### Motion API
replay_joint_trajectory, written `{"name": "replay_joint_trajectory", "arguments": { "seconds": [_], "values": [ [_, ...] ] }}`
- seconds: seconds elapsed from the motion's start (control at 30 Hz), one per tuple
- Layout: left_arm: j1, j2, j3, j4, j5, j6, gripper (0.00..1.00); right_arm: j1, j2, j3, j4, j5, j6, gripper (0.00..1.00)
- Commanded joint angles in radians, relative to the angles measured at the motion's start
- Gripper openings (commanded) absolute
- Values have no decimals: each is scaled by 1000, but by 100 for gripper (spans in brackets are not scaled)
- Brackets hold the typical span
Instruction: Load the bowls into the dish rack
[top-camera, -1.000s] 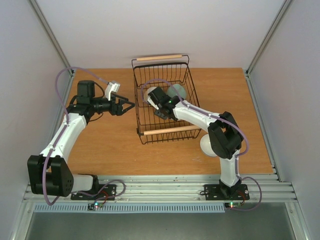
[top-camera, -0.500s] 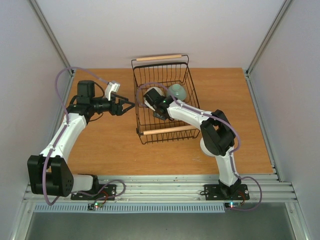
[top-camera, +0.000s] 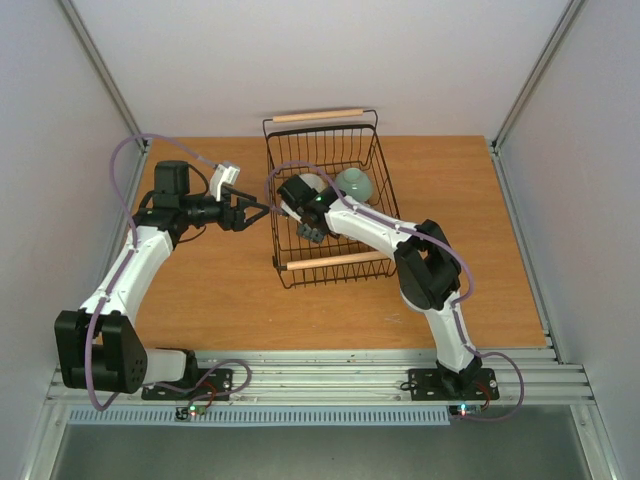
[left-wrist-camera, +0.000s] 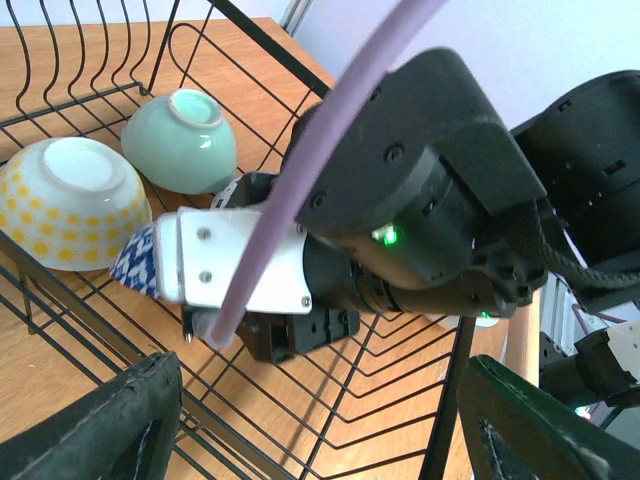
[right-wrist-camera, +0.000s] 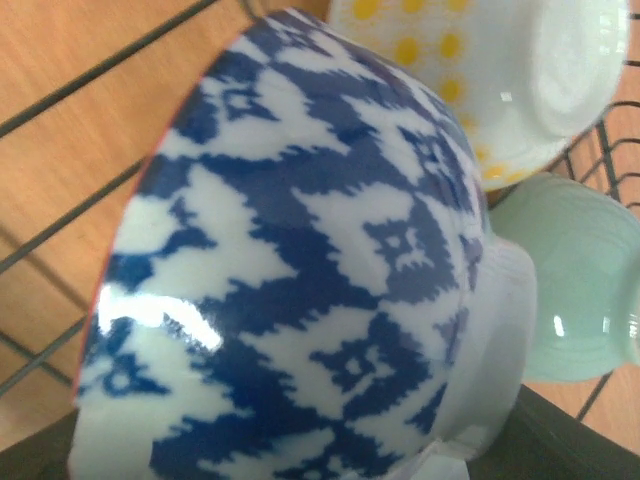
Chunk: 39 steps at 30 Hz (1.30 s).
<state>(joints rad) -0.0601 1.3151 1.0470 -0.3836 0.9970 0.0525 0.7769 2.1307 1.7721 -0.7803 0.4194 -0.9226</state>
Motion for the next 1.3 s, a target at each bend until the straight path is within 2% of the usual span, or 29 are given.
{"name": "replay_joint_trajectory", "arguments": {
  "seconds": [0.0, 0.3, 0.53, 0.87, 1.03, 1.27],
  "values": [
    [5, -14, -8, 44, -2, 7, 76, 38, 50, 9, -82, -104, 18, 78],
    [8, -21, -10, 43, -1, 12, 76, 51, 69, 6, -81, -100, 27, 99],
    [9, -28, -10, 43, -5, 13, 76, 53, 42, -11, -76, -146, 44, 99],
    [9, -63, -24, 62, -46, 14, 76, 55, -129, -115, -25, -213, 79, 99],
    [9, -74, -28, 68, -69, 12, 76, 53, -235, -188, 56, -260, 103, 99],
    [9, -97, -39, 87, -106, 2, 76, 10, -337, -268, 198, -167, 205, 99]
  ]
}}
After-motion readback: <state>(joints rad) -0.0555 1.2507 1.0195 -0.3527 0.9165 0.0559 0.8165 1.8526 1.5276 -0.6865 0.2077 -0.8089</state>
